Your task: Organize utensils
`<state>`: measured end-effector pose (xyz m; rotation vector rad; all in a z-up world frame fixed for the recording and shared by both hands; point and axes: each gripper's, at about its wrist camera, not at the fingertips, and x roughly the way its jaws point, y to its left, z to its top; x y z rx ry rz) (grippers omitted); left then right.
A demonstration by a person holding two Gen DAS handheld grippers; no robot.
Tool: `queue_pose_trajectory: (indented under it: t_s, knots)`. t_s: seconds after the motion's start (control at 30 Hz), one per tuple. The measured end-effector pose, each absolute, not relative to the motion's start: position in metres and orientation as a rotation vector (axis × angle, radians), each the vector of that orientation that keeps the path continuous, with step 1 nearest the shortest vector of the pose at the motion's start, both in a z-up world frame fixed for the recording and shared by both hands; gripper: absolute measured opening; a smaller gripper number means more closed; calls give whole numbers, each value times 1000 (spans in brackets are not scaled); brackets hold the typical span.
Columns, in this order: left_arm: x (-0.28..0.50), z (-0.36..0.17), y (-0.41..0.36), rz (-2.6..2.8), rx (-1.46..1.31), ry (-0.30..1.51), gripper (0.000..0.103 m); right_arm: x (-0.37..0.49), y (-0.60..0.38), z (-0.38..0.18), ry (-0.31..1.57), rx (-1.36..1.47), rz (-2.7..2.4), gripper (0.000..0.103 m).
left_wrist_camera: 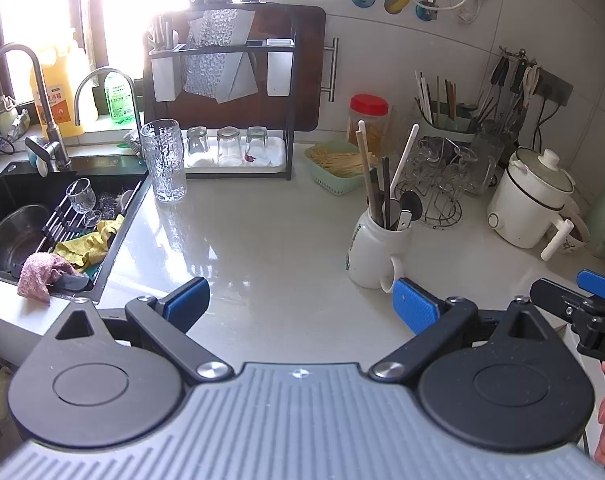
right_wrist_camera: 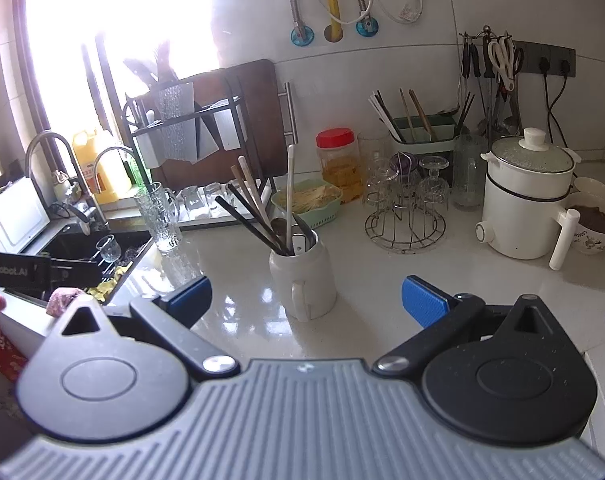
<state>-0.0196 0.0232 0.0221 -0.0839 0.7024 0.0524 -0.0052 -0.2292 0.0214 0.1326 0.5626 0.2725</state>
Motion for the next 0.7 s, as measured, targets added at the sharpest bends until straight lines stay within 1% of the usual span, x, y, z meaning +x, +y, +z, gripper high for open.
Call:
queue_pose_trajectory:
  t_s: [0.7]
  knots:
    - [-25,20,26,37,-84,706,100,-10,-227,20,563,133,263,103]
